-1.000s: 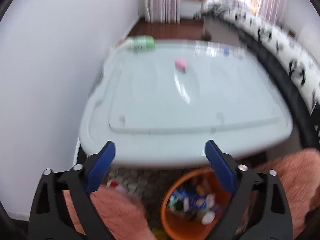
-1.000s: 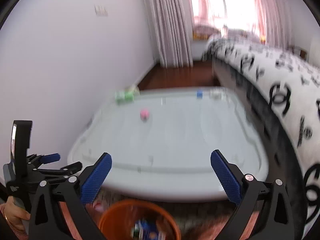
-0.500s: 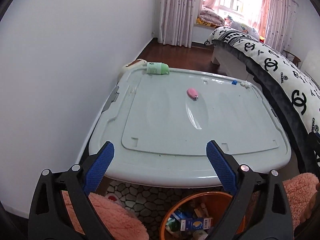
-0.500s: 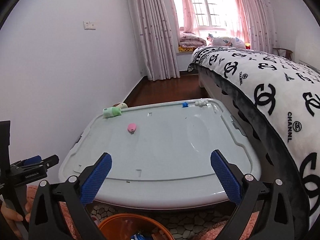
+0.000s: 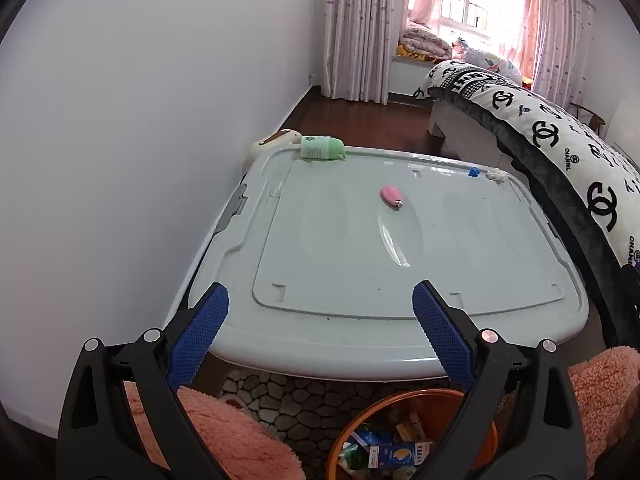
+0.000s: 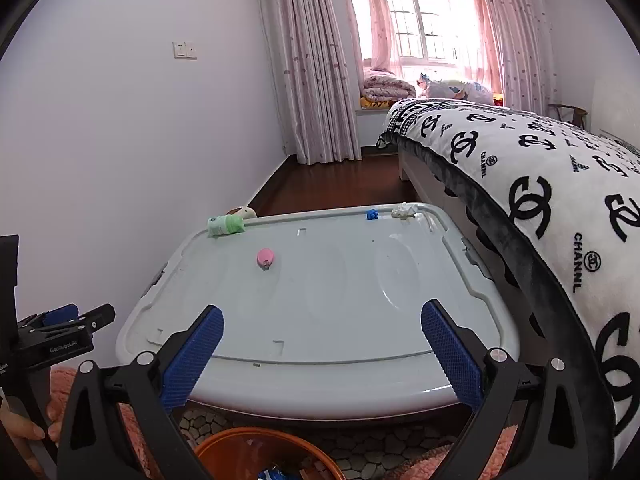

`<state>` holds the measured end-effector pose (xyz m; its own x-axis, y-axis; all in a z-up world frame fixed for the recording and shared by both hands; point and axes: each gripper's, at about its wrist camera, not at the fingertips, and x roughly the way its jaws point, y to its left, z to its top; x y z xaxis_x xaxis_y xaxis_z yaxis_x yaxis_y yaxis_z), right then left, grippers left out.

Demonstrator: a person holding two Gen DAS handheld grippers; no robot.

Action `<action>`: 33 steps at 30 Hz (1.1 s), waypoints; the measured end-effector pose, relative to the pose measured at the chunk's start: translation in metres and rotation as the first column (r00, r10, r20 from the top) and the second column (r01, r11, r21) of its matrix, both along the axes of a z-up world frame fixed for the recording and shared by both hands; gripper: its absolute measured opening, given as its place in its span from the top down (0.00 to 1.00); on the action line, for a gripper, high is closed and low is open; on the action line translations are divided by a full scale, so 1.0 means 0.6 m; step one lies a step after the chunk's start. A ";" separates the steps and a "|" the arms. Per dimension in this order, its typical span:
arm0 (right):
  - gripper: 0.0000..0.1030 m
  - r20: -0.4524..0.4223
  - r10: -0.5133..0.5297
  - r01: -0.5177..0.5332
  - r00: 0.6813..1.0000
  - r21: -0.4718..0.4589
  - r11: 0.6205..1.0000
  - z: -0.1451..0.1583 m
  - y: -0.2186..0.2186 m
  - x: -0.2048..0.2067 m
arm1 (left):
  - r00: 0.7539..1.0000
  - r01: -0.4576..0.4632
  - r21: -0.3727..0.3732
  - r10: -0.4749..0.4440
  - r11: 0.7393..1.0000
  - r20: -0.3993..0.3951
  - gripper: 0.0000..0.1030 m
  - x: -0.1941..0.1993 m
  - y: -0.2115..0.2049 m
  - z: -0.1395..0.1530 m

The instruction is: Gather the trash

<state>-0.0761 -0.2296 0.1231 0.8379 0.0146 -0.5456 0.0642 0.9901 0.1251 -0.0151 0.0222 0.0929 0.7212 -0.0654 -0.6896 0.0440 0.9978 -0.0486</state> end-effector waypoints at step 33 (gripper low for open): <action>0.05 -0.034 0.005 -0.005 0.999 -0.011 1.000 -0.011 -0.001 0.005 | 1.000 0.018 0.022 -0.018 1.000 -0.012 0.12 0.002 -0.003 0.001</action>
<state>-0.0732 -0.2301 0.1165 0.8187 0.0127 -0.5740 0.0633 0.9917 0.1122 -0.0140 0.0204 0.0933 0.7121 -0.0629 -0.6993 0.0612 0.9977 -0.0275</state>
